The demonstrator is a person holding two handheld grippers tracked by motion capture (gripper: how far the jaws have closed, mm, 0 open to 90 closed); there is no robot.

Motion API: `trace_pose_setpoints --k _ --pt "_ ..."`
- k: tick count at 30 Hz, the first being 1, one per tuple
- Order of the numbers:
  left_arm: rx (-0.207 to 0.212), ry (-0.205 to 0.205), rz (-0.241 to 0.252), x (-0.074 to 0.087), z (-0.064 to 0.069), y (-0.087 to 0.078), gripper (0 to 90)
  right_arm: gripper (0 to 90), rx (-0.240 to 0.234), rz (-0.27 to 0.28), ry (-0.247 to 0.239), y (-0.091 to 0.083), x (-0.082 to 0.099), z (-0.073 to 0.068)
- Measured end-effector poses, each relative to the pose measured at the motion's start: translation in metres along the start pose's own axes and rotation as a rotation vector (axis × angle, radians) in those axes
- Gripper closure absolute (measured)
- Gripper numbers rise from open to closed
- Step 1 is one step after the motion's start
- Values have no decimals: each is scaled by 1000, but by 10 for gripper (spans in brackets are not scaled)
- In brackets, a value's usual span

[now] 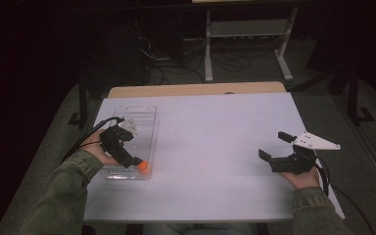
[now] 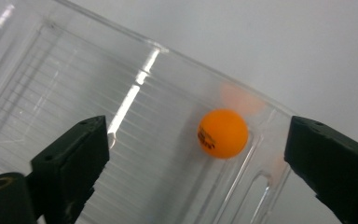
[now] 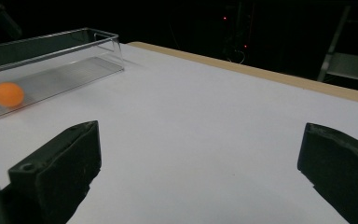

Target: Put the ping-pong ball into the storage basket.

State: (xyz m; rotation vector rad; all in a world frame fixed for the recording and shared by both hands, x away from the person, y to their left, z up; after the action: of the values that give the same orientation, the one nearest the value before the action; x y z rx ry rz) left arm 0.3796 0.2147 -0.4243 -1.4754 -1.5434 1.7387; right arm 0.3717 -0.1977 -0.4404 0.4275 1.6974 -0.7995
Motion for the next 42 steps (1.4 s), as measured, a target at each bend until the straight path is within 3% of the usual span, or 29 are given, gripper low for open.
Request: trace_pose_setpoints --k 7,16,31,42 --pt "-25 0 45 -7 0 -16 8 0 -1 -1 -2 0 0 0" --pt "-48 -29 104 -8 0 -33 0 0 1 0 -2 0 -1 -1" --pt "-88 -98 188 10 -6 -53 0 0 2 0 -3 0 0 -1" --pt "-96 -141 255 22 -4 -55 0 0 1 -2 -7 1 0 -1"
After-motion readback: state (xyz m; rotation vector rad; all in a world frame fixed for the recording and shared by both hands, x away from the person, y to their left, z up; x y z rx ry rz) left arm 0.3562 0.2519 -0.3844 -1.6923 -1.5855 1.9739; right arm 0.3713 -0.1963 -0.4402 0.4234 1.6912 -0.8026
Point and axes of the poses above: each handheld gripper's, and its own axes: y roughly forward along the jaws, x roughly out of its underside, z roughly to its right, the point moved 10 cm from there along y, roughly forward along the jaws, and after that the axes turned 6 degrees about -x, right-handed, at the moved point
